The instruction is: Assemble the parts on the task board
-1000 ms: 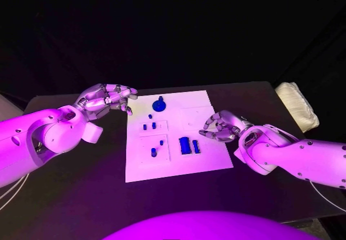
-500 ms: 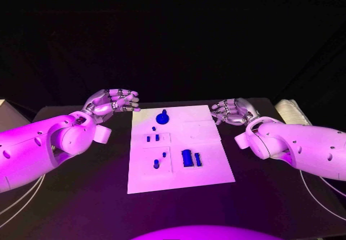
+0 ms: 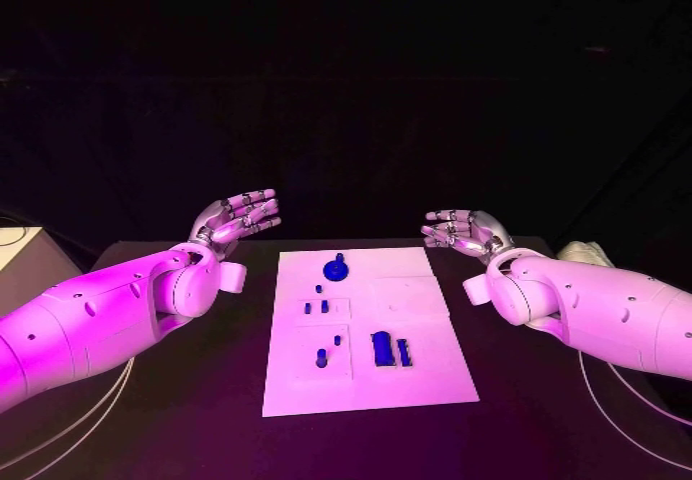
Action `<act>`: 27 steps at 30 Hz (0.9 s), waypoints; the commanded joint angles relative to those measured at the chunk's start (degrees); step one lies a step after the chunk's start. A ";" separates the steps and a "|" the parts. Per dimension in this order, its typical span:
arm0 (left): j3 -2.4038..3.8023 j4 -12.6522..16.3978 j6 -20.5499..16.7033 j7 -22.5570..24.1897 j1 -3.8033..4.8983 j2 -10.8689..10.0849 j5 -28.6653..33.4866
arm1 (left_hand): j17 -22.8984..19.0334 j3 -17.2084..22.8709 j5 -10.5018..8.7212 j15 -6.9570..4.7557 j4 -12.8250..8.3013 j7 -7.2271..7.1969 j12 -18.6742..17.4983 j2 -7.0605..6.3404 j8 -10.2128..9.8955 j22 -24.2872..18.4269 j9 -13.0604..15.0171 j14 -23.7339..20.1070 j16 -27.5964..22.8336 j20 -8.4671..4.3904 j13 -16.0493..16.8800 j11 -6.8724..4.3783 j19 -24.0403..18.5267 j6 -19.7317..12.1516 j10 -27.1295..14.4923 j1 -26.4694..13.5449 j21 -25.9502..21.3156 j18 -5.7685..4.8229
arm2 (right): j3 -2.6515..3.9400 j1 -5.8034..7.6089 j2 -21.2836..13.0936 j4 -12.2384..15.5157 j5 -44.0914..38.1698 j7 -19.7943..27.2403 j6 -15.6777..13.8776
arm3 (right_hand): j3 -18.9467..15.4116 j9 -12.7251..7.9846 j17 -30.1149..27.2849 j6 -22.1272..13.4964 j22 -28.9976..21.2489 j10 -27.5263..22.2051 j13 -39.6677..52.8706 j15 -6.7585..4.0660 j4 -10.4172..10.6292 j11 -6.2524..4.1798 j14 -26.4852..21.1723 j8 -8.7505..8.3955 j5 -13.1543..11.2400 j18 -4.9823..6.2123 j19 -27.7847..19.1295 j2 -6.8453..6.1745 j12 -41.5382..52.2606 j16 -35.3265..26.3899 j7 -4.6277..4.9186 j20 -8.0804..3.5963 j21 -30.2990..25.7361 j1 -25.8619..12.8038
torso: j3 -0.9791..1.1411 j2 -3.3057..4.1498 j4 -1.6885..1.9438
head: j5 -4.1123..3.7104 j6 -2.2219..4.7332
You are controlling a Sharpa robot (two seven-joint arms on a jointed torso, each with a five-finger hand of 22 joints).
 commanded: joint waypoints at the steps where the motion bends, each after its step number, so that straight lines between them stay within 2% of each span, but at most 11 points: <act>1: 0.08 1.04 -1.05 0.01 -0.18 -0.16 -0.16 | -8.02 -13.41 -3.93 -6.19 -9.20 -5.57 -5.46 5.69 -8.48 -4.06 -9.21 -27.79 -9.69 -11.10 -2.44 -6.56 -30.99 -29.56 -34.34 -24.46 -2.42 -6.64 | 0.42 -0.39 -0.16 1.24 0.60 0.28 -1.41 | -20.22 -13.66 -16.83 -32.81 -9.46 -50.84 -6.77 -4.58 -4.88 -5.94 -47.66 -8.60 -5.46 -7.17 -42.74 7.79 -4.35 -6.09 -7.48 -8.84 -2.42 -21.83 | 0.16 -0.21 -0.09 | 0.13 0.50; 4: 0.18 2.32 -2.80 0.10 -0.51 -0.38 -0.04 | -8.02 -13.41 -3.93 -6.19 -9.20 -5.57 -5.46 5.69 -8.48 -4.06 -9.21 -27.79 -9.69 -11.10 -2.44 -6.56 -30.99 -29.56 -34.34 -28.71 -2.42 -6.64 | 1.05 -0.94 -0.32 2.99 1.75 0.79 -2.93 | -20.22 -13.66 -16.83 -32.81 -9.46 -50.84 -6.77 -4.58 -4.88 -5.94 -47.66 -8.60 -5.46 -7.17 -42.74 7.79 -4.35 -6.09 -7.48 -8.84 -2.42 -25.59 | 0.40 -0.64 -0.19 | 0.39 1.38; 5: 0.27 3.33 -4.19 0.17 -0.78 -0.56 0.06 | -8.02 -13.41 -3.93 -6.19 -9.20 -5.57 -5.46 5.69 -8.48 -4.06 -9.21 -27.79 -9.69 -11.10 -2.44 -6.56 -30.99 -29.56 -34.34 -31.50 -2.42 -6.64 | 1.55 -1.37 -0.44 4.38 2.67 1.20 -4.13 | -20.22 -13.66 -16.83 -32.81 -9.46 -50.84 -6.77 -4.58 -4.88 -5.94 -47.66 -8.60 -5.46 -7.17 -42.74 7.79 -4.35 -6.09 -7.48 -8.84 -2.42 -66.67 | 0.60 -0.98 -0.26 | 0.59 2.07; 6: 0.30 3.71 -4.71 0.20 -0.88 -0.62 0.09 | -8.02 -13.41 -3.93 -6.19 -9.20 -5.57 -5.46 5.69 -8.48 -4.06 -9.21 -27.79 -9.69 -11.10 -2.44 -6.56 -30.99 -29.56 -34.34 -32.04 -2.42 -6.64 | 1.73 -1.53 -0.48 4.90 3.01 1.35 -4.58 | -20.22 -13.66 -16.83 -32.81 -9.46 -50.84 -6.77 -4.58 -4.88 -5.94 -47.66 -8.60 -5.46 -7.17 -42.74 7.79 -4.35 -6.09 -7.48 -8.84 -2.42 -66.67 | 0.67 -1.10 -0.29 | 0.66 2.33; 7: 0.40 5.00 -6.47 0.29 -1.21 -0.85 0.22 | -8.02 -13.41 -3.93 -6.19 -9.20 -5.57 -5.46 5.69 -8.48 -4.06 -9.21 -27.79 -9.69 -11.10 -2.44 -6.56 -30.99 -29.56 -34.34 -74.64 -2.42 -6.64 | 2.37 -2.08 -0.64 6.67 4.18 1.87 -6.11 | -20.22 -13.66 -16.83 -32.81 -9.46 -50.84 -6.77 -4.58 -4.88 -5.94 -47.66 -8.60 -5.46 -7.17 -42.74 7.79 -4.35 -6.09 -7.48 -8.84 -2.42 -66.67 | 0.90 -1.52 -0.39 | 0.92 3.20; 9: 0.56 6.98 -9.17 0.42 -1.72 -1.19 0.40 | -8.02 -13.41 -3.93 -6.19 -9.20 -5.57 -5.46 5.69 -8.48 -4.06 -9.21 -27.79 -9.69 -11.10 -2.44 -6.56 -30.99 -29.56 -34.34 -74.64 -2.42 -6.64 | 3.33 -2.91 -0.87 9.37 5.95 2.65 -8.44 | -20.22 -13.66 -16.83 -32.81 -9.46 -50.84 -6.77 -4.58 -4.88 -5.94 -47.66 -8.60 -5.46 -7.17 -42.74 7.79 -4.35 -6.09 -7.48 -8.84 -2.42 -66.67 | 1.17 -1.99 -0.50 | 1.20 4.17; 12: 0.84 10.50 -13.99 0.67 -2.64 -1.80 0.73 | -8.02 -13.41 -3.93 -6.19 -9.20 -5.57 -5.46 5.69 -8.48 -4.06 -9.21 -27.79 -9.69 -11.10 -2.44 -6.56 -30.99 -29.56 -34.34 -74.64 -2.42 -6.64 | 4.95 -4.31 -1.27 13.90 8.94 3.98 -12.37 | -20.22 -13.66 -16.83 -32.81 -9.46 -50.84 -6.77 -4.58 -4.88 -5.94 -47.66 -8.60 -5.46 -7.17 -42.74 7.79 -4.35 -6.09 -7.48 -8.84 -2.42 -66.67 | 1.46 -2.49 -0.62 | 1.50 5.20; 14: 1.10 13.85 -18.57 0.90 -3.51 -2.38 1.05 | -8.02 -13.41 -3.93 -6.19 -9.20 -5.57 -5.46 5.69 -8.48 -4.06 -9.21 -27.79 -9.69 -11.10 -2.44 -6.56 -30.99 -29.56 -34.34 -74.64 -2.42 -6.64 | 6.14 -5.34 -1.55 17.21 11.12 4.94 -15.23 | -20.22 -13.66 -16.83 -32.81 -9.46 -50.84 -6.77 -4.58 -4.88 -5.94 -47.66 -8.60 -5.46 -7.17 -42.74 7.79 -4.35 -6.09 -7.48 -8.84 -2.42 -66.67 | 1.59 -2.74 -0.67 | 1.65 5.70; 17: 1.41 17.66 -23.77 1.16 -4.50 -3.04 1.41 | -8.02 -13.41 -3.93 -6.19 -9.20 -5.57 -5.46 5.69 -8.48 -4.06 -9.21 -27.79 -9.69 -11.10 -2.44 -6.56 -30.99 -29.56 -34.34 -74.64 -2.42 -6.64 | 7.18 -6.25 -1.81 20.14 13.05 5.80 -17.76 | -20.22 -13.66 -16.83 -32.81 -9.46 -50.84 -6.77 -4.58 -4.88 -5.94 -47.66 -8.60 -5.46 -7.17 -42.74 7.79 -4.35 -6.09 -7.48 -8.84 -2.42 -66.67 | 1.63 -2.80 -0.69 | 1.69 5.83; 21: 1.76 22.15 -29.90 1.47 -5.66 -3.82 1.83 | -8.02 -13.41 -3.93 -6.19 -9.20 -5.57 -5.46 5.69 -8.48 -4.06 -9.21 -27.79 -9.69 -11.10 -2.44 -6.56 -30.99 -29.56 -34.34 -74.64 -2.42 -6.64 | 8.09 -7.03 -2.03 22.67 14.72 6.54 -19.96 | -20.22 -13.66 -16.83 -32.81 -9.46 -50.84 -6.77 -4.58 -4.88 -5.94 -47.66 -8.60 -5.46 -7.17 -42.74 7.79 -4.35 -6.09 -7.48 -8.84 -2.42 -66.67 | 1.63 -2.80 -0.69 | 1.69 5.83; 27: 2.05 25.71 -34.77 1.72 -6.59 -4.44 2.17 | -8.02 -13.41 -3.93 -6.19 -9.20 -5.57 -5.46 5.69 -8.48 -4.06 -9.21 -27.79 -9.69 -11.10 -2.44 -6.56 -30.99 -29.56 -34.34 -74.64 -2.42 -6.64 | 8.25 -7.17 -2.07 23.11 15.00 6.66 -20.34 | -20.22 -13.66 -16.83 -32.81 -9.46 -50.84 -6.77 -4.58 -4.88 -5.94 -47.66 -8.60 -5.46 -7.17 -42.74 7.79 -4.35 -6.09 -7.48 -8.84 -2.42 -66.67 | 1.63 -2.80 -0.69 | 1.69 5.83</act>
